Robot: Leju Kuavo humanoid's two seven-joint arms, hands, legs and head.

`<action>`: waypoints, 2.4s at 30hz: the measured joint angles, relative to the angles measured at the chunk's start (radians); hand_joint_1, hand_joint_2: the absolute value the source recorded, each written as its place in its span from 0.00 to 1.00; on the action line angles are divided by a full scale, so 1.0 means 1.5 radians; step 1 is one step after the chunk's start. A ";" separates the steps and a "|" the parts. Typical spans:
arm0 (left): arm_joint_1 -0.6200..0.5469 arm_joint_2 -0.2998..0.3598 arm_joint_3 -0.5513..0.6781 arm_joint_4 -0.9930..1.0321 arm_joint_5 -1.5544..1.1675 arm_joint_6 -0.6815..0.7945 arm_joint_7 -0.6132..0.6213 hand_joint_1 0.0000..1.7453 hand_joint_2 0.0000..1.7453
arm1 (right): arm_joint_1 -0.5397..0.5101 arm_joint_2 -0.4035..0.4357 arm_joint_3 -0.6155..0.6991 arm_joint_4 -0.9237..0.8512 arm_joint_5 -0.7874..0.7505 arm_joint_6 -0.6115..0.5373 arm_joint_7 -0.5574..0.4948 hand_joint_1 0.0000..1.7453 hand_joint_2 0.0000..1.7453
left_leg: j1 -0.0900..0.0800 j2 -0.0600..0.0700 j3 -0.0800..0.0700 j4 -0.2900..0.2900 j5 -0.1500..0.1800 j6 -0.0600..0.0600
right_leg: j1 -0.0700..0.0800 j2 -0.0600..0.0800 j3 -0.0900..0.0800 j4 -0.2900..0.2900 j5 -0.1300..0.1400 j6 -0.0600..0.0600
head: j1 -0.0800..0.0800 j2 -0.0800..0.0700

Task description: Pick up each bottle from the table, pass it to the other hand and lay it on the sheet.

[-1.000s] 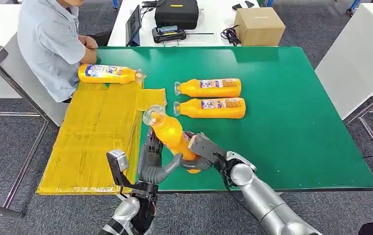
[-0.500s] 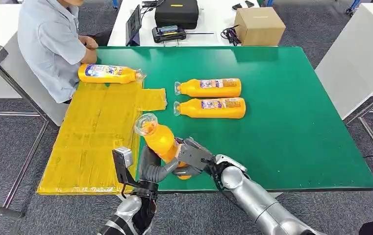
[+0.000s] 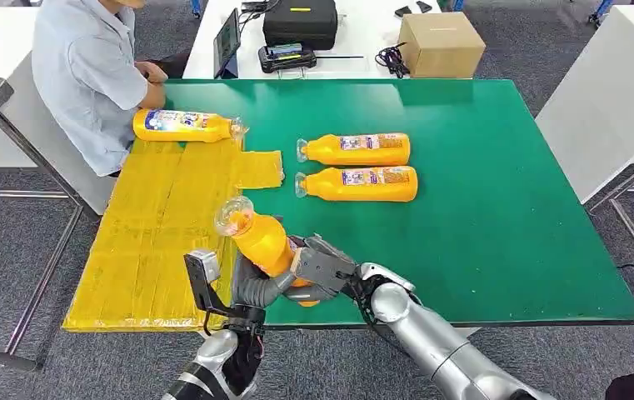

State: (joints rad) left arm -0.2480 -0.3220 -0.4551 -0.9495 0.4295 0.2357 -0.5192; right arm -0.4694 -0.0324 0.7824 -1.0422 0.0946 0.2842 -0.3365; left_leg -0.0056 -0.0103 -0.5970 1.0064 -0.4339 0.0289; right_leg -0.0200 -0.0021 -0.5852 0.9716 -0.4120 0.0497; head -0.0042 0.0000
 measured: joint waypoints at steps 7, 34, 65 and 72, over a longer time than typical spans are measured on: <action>0.019 0.000 0.011 -0.051 0.006 0.002 -0.026 1.00 1.00 | -0.002 0.002 -0.001 0.000 -0.052 0.026 -0.007 0.00 1.00 | 0.000 0.000 0.000 0.000 0.000 0.000 | 0.000 0.000 0.000 0.000 0.000 0.000 | 0.000 0.000; 0.041 0.003 0.016 -0.104 -0.096 0.100 -0.045 1.00 1.00 | 0.049 0.016 -0.016 0.002 0.021 -0.061 -0.025 0.00 1.00 | 0.000 0.000 -0.001 0.000 0.000 0.000 | 0.000 0.000 -0.001 0.000 0.000 0.000 | 0.000 0.000; -0.043 0.086 0.103 -0.044 -0.535 0.160 0.066 1.00 1.00 | 0.139 0.010 -0.115 -0.092 0.153 -0.104 -0.048 0.00 1.00 | 0.000 0.000 -0.001 0.000 0.000 0.000 | 0.000 0.000 -0.002 0.000 0.000 0.000 | 0.000 0.000; -0.089 0.120 0.097 0.025 -0.941 0.289 0.212 1.00 1.00 | 0.141 0.007 -0.121 -0.096 0.159 -0.098 -0.059 0.00 1.00 | 0.000 0.001 -0.001 0.000 0.000 0.000 | 0.000 0.000 -0.002 0.000 0.000 0.000 | 0.000 0.000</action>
State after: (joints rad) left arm -0.3817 -0.1415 -0.3094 -0.9113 -0.9820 0.6695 -0.2010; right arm -0.2584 -0.0221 0.6008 -1.1864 0.3334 0.1373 -0.4250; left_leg -0.0054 -0.0090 -0.5985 1.0064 -0.4336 0.0286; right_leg -0.0199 -0.0015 -0.5878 0.9718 -0.4118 0.0496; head -0.0046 0.0000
